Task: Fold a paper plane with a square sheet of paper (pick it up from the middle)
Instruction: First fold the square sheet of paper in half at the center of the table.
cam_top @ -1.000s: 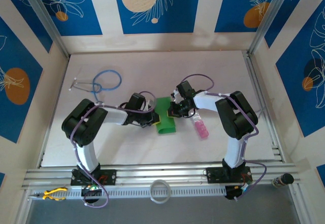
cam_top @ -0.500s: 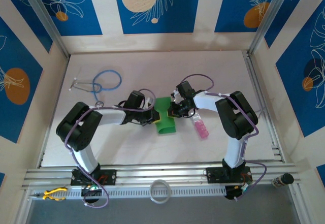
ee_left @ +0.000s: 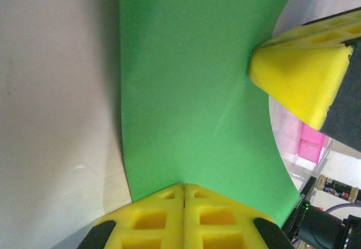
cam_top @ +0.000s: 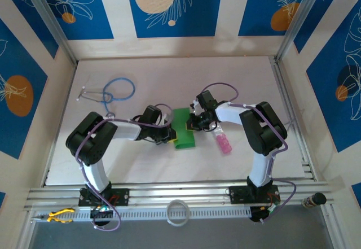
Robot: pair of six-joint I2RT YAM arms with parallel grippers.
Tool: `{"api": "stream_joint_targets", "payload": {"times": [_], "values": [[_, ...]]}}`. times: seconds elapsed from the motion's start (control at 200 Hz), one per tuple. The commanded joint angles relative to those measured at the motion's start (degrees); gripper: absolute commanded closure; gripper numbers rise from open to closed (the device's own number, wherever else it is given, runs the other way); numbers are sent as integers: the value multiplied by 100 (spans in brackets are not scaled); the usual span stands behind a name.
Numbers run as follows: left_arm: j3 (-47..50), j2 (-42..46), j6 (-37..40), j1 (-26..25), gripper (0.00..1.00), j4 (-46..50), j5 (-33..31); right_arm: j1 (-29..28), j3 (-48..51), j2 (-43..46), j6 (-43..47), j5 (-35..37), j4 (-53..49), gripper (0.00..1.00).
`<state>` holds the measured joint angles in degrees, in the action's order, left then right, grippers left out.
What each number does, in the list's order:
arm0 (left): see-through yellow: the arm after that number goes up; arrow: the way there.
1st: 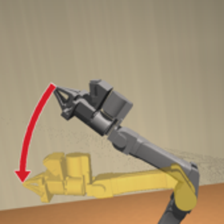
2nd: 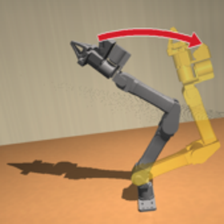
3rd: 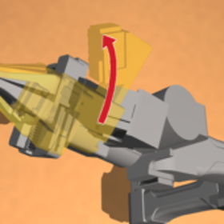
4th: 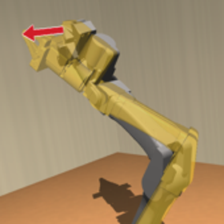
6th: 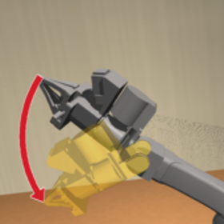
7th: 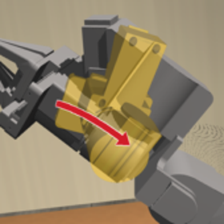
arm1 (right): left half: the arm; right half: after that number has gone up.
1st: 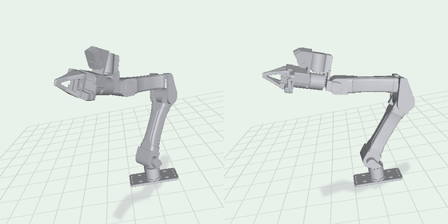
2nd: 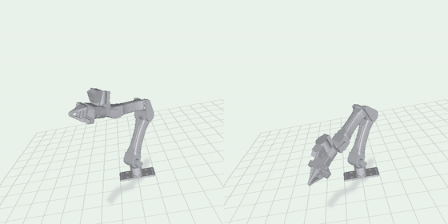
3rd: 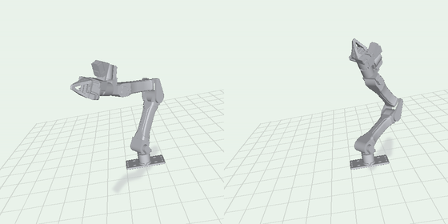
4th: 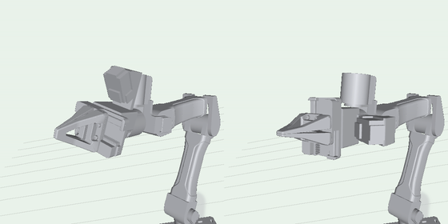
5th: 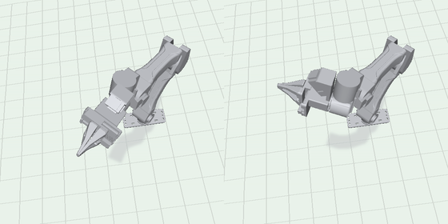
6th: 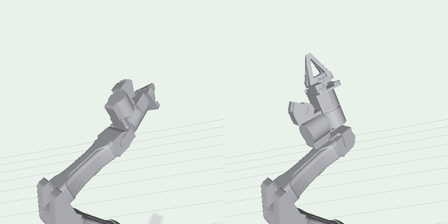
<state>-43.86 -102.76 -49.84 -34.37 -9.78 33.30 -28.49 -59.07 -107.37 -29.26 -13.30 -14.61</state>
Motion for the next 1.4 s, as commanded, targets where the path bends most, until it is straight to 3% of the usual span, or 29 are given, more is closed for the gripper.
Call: {"api": "stream_joint_targets", "payload": {"times": [0.0, 0.19, 0.27, 0.51, 0.84, 1.396], "values": [[160, 165, 326, -37, 100, 778, -276, -25, 300, -258, -63, 644, -613, 100], [-90, 639, 196, -39, 100, 826, -222, -16, 264, -238, -29, 648, -665, 100], [-120, 692, -75, -41, 100, 419, -12, -12, 247, -231, -19, 644, -682, 100], [-196, 208, -579, -123, 100, -297, 328, -16, 247, -232, -54, 653, -675, 100], [140, -61, 52, -175, 100, 334, 296, -10, 294, -227, -22, 708, -703, 100], [198, 732, 876, -332, 100, 1557, -63, -7, 326, -249, -37, 715, -675, 100]]}}
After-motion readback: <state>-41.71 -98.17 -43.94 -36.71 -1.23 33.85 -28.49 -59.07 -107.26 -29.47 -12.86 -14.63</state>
